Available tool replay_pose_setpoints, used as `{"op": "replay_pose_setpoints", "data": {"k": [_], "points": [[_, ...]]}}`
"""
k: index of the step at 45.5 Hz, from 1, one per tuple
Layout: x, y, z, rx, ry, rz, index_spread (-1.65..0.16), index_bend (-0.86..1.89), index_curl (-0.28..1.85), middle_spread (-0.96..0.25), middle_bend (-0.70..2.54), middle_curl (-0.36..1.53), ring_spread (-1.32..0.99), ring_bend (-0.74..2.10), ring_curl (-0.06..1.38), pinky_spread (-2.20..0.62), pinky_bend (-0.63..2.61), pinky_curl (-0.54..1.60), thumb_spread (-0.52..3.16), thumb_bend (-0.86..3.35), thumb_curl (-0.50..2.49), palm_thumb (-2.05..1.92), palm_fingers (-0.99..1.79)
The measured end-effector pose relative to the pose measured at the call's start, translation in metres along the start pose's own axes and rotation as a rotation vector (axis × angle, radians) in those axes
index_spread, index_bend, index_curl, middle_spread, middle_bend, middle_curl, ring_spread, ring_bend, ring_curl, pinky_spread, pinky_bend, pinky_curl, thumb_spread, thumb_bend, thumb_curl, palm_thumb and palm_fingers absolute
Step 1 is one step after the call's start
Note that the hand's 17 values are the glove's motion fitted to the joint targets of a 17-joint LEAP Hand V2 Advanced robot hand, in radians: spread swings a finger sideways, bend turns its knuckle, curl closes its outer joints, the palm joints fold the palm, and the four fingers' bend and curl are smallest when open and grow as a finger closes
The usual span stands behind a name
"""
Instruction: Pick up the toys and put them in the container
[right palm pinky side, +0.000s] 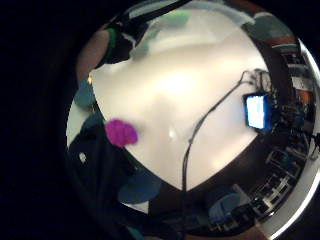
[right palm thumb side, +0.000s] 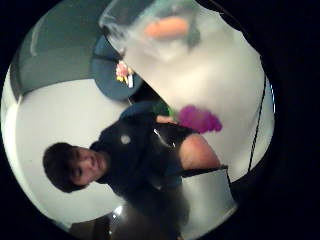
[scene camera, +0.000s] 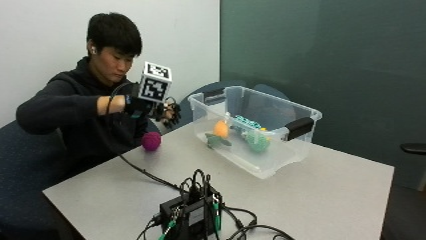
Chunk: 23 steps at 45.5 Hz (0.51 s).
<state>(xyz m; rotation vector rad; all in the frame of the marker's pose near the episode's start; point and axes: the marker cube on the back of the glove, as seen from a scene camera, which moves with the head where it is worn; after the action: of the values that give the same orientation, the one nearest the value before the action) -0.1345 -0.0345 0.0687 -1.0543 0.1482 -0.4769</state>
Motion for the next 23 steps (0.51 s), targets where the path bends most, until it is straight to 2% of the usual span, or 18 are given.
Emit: {"op": "replay_pose_setpoints", "data": {"k": [6,13,15,19,23], "points": [[-0.040,-0.013,0.112,-0.054,0.083,0.082,-0.25,0.17,0.33,-0.08,0.29,0.50,-0.20,0.56,0.31,-0.09,0.93,0.39,1.13,-0.02,0.39,0.15,-0.07],[-0.048,-0.029,0.163,0.016,0.209,0.007,-0.26,0.15,0.33,-0.09,0.31,0.50,-0.21,0.58,0.32,-0.05,0.90,0.38,1.13,-0.01,0.39,0.18,0.06],[-0.051,-0.033,0.168,0.052,0.244,-0.014,-0.26,0.12,0.31,-0.09,0.34,0.50,-0.22,0.66,0.32,-0.07,0.90,0.36,1.14,0.00,0.39,0.20,0.19],[-0.057,-0.040,0.157,0.117,0.234,-0.046,-0.23,0.01,0.23,-0.12,0.49,0.53,-0.29,0.98,0.37,-0.24,1.00,0.35,1.22,0.07,0.40,0.33,0.74],[-0.056,-0.048,0.089,0.354,0.155,-0.010,-0.19,0.04,0.19,-0.15,0.62,0.59,-0.29,1.16,0.44,-0.29,1.11,0.39,1.27,0.14,0.44,0.46,1.02]]}}
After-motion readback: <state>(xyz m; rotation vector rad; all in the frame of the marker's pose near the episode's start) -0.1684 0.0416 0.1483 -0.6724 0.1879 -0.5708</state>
